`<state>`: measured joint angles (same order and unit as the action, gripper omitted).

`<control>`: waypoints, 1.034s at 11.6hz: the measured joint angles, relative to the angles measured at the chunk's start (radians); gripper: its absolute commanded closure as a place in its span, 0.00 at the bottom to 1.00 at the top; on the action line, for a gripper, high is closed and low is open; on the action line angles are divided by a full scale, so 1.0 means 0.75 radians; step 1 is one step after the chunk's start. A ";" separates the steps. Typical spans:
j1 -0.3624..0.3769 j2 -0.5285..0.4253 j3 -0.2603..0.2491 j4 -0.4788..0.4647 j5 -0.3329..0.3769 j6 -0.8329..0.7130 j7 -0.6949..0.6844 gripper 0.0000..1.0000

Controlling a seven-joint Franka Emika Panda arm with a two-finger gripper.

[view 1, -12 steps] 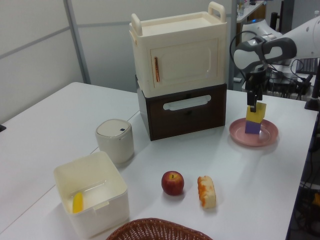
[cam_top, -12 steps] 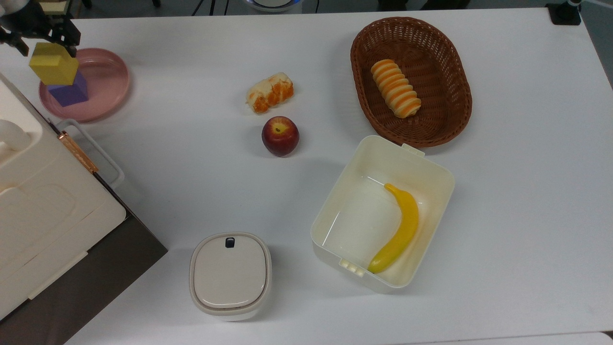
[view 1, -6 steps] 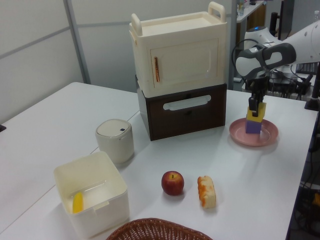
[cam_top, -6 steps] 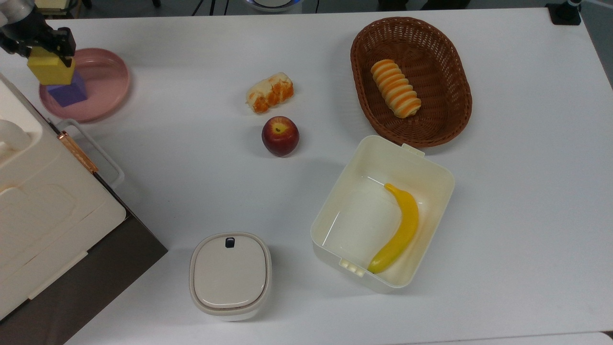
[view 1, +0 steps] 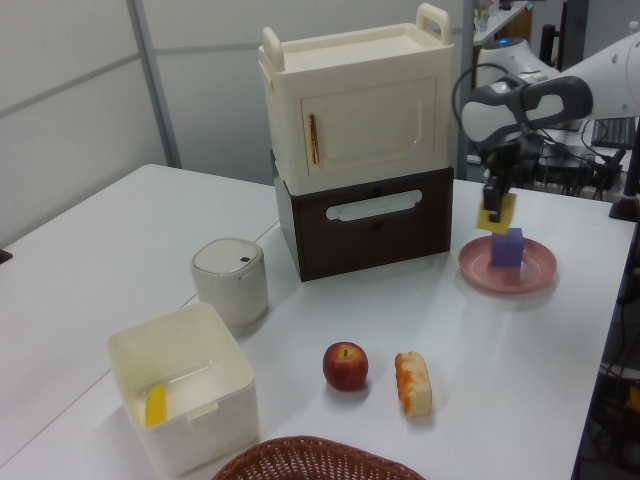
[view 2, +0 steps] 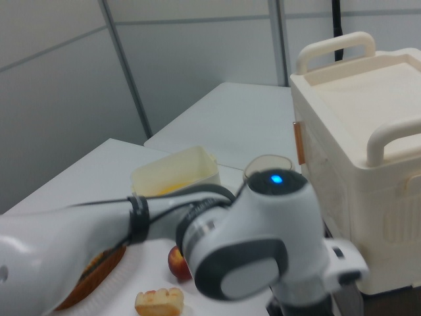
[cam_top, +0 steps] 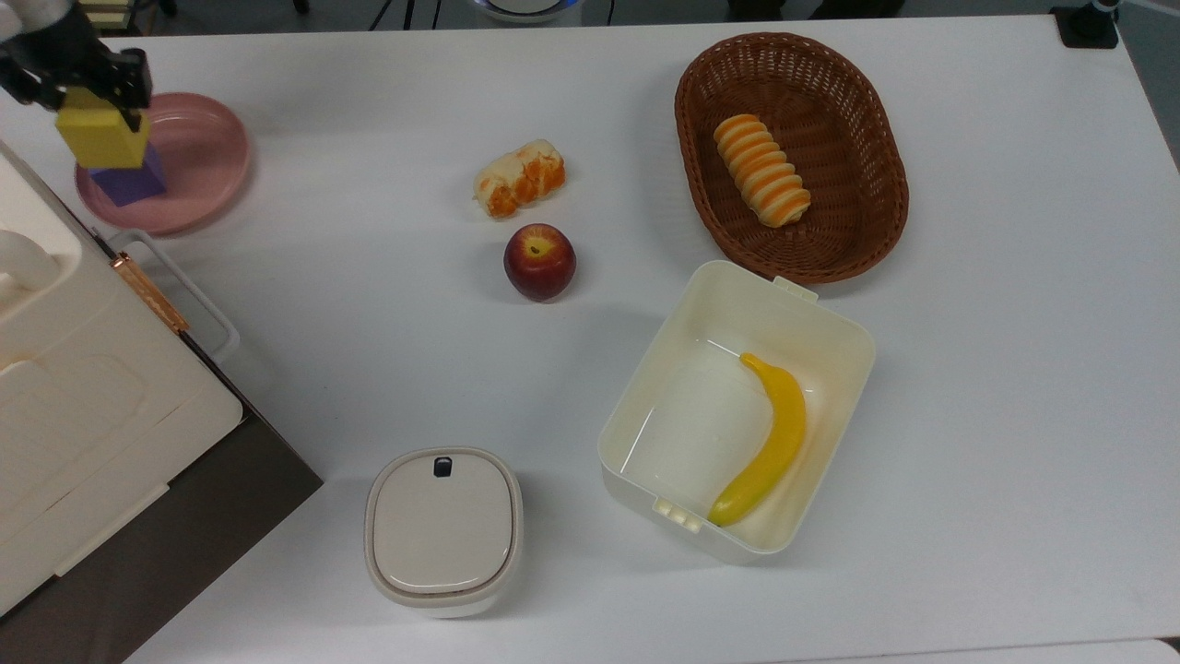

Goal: Put the yellow cube on the table
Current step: 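Lift the yellow cube off the purple cube and carry it beside the apple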

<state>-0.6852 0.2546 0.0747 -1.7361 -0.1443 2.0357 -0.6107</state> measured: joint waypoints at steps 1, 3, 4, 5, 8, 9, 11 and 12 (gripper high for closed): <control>0.006 -0.003 0.068 -0.002 0.000 -0.001 0.083 0.64; 0.066 0.001 0.180 -0.013 0.000 -0.001 0.294 0.60; 0.126 0.003 0.195 -0.015 0.000 -0.002 0.392 0.57; 0.186 0.009 0.198 -0.017 0.000 -0.002 0.477 0.55; 0.344 0.044 0.199 -0.025 0.000 -0.002 0.677 0.34; 0.385 0.054 0.199 -0.026 0.000 -0.002 0.723 0.26; 0.464 0.064 0.199 -0.026 0.000 -0.002 0.781 0.00; 0.489 0.066 0.199 -0.026 0.000 -0.002 0.795 0.00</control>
<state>-0.3186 0.3038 0.2243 -1.7556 -0.1442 2.0339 -0.0148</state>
